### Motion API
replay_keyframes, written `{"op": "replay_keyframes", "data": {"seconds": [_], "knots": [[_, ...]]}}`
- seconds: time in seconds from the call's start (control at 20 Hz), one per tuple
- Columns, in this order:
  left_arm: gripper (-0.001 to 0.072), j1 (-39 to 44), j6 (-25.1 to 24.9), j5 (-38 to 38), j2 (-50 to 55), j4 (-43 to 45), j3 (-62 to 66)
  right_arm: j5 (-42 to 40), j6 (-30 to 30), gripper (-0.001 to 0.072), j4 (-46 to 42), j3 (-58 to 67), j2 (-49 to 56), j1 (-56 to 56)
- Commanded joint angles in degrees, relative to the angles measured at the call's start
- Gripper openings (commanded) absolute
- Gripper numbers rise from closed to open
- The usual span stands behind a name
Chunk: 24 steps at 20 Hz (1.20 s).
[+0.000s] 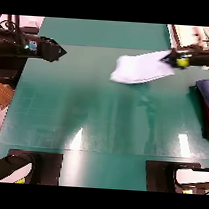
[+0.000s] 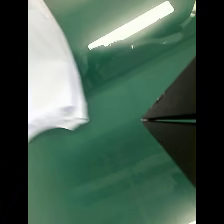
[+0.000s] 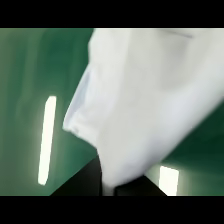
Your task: Fold the shirts.
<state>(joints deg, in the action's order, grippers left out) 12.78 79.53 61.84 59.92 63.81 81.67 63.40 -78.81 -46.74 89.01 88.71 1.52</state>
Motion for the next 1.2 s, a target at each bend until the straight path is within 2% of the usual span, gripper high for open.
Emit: {"op": "replay_keyframes", "data": {"seconds": [0.0, 0.2, 0.35, 0.5, 0.7, 0.8, 1.0, 1.15], "knots": [[0.0021, 3.96, 0.81, -2.03, -0.04, 0.02, -0.02, 0.20, -1.14, 0.0016, -5.79, -0.15, -6.29, 15.39], [0.0021, 4.39, 3.63, -1.92, -0.04, -0.59, -0.02, -0.04, 0.61, 0.0016, -5.75, -0.13, -7.37, 28.59], [0.0021, 4.37, 4.63, -1.84, -0.02, -0.66, -0.02, -0.92, 3.26, 0.0016, -5.33, -0.11, -6.54, 33.38], [0.0021, 4.39, 4.74, -1.81, -0.04, -0.85, -0.02, -3.54, 4.59, 0.0016, -5.31, 0.90, -6.40, 34.27], [0.0021, 4.39, 5.99, -1.81, -0.02, -0.83, -0.02, -3.74, 8.74, 0.0016, -5.33, 9.94, -6.27, 33.73], [0.0021, 4.39, 5.97, -1.79, -0.04, -0.81, -0.02, -3.26, 8.81, 0.0016, -5.35, 15.26, -6.29, 33.83], [0.0021, 4.39, 5.92, -1.79, -0.02, -0.81, -0.02, 0.94, 8.81, 0.0016, -6.88, 23.47, -6.29, 34.34], [0.0022, 4.39, 5.66, -1.75, -0.04, -0.79, -0.02, 6.58, 8.76, 0.0016, -12.22, 25.92, -6.43, 34.36]]}}
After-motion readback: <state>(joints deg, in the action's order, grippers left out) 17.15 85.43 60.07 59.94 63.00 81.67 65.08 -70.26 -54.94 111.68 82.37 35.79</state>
